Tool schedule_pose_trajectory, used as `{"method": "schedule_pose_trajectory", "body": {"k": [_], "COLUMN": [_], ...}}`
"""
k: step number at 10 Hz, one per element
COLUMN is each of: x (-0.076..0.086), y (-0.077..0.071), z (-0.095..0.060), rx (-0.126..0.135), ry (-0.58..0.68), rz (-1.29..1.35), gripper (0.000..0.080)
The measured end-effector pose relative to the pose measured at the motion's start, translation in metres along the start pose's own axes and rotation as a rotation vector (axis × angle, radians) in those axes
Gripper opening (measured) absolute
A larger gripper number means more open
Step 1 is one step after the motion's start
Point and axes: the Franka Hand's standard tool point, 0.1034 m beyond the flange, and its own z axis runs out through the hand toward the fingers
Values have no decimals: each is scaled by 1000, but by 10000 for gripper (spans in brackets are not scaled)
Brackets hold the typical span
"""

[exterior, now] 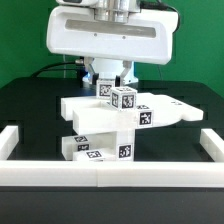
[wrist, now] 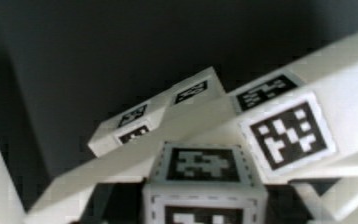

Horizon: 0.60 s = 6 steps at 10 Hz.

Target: Assemble chair

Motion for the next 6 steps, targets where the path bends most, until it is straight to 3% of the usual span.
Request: {"method": "schedule_pose_trajectory", "body": {"k": [6], "x": [0], "y": [-1], "z": [0], "rx": [18], "ry": [-3], "rz": [422], "gripper": [284]}}
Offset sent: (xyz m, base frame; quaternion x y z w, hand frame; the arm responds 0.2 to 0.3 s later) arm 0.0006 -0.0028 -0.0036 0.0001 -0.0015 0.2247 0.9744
